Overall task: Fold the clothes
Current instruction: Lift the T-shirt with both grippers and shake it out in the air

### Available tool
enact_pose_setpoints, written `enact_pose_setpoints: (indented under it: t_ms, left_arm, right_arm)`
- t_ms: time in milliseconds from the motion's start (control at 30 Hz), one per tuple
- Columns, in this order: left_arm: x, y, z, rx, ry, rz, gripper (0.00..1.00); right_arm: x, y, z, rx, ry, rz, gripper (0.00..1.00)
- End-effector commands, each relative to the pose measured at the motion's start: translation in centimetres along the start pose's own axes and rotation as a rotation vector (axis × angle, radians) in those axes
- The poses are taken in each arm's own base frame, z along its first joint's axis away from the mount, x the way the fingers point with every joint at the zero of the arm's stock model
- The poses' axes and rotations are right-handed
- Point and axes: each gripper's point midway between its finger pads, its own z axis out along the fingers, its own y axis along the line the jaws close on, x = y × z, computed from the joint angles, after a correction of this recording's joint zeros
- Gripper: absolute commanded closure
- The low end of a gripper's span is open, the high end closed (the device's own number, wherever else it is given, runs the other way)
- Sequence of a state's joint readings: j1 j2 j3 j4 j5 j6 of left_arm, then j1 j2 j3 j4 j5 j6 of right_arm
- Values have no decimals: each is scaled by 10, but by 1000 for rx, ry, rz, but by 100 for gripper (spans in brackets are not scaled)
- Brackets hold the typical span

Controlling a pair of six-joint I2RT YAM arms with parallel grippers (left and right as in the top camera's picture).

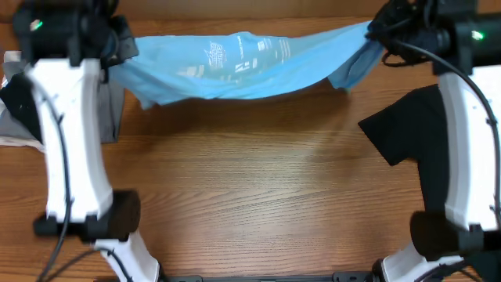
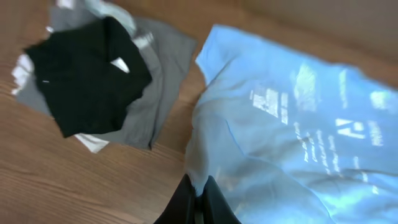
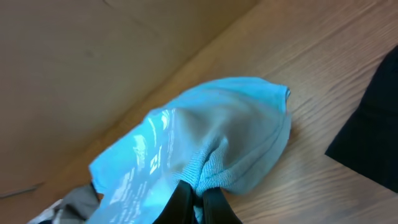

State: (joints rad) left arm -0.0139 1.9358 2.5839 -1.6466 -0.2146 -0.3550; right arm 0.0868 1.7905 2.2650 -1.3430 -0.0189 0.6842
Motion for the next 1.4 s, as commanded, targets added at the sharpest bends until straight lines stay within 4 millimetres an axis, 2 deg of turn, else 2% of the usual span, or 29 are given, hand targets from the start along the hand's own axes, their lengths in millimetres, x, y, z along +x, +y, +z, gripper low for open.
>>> enact_pose_setpoints:
  t_ms: [0,167,267,300,367,467,533,633,767,933,1000,1100,1167,1200,1300,1367]
  left_arm:
    - [3,12,-89,72,-179,-61,96]
    - [24,2,-150,184,-279,-21,96]
    - [37,0,-185,245,-345,-15,96]
    - [40,7,-200,247,-386,-33,96]
    - [41,18,-213,233,-433,-65,96]
    - [35,25,-217,213,-470,-87,96]
    - [29,18,-211,207,-467,-77,96]
    - [17,3,-187,161,-439,-40,96]
    - [-10,-18,-131,67,-384,0,96]
    - [-58,-36,-45,-18,-360,15,96]
    - [-80,-41,-13,-33,-380,27,96]
    - [-110,-50,16,-31,-444,68,96]
    - [-126,-53,16,-29,-503,87,96]
    - [-132,-53,10,-31,-532,96,96]
    - [-149,-39,-39,-62,-656,85,96]
    - [-154,-25,-84,-65,-738,55,96]
  right_arm:
    - [-8,8,-66,-73,-105,-4,96]
    - [2,3,-101,-98,-114,15,96]
    - [5,2,-134,-141,-160,12,96]
    - [4,3,-153,-172,-196,11,96]
    - [3,5,-172,-211,-238,10,96]
    - [-3,11,-188,-258,-287,8,96]
    - [-8,15,-188,-277,-304,18,96]
    - [-18,25,-172,-285,-305,37,96]
    - [-33,37,-123,-260,-269,59,96]
    - [-49,61,-46,-276,-215,50,96]
    - [-53,74,-22,-318,-195,42,96]
    - [-60,93,-1,-395,-186,26,96]
    - [-70,102,-4,-434,-229,19,96]
    - [-76,107,-12,-458,-257,16,96]
    - [-99,111,-56,-509,-346,16,96]
    - [-113,107,-92,-528,-404,23,96]
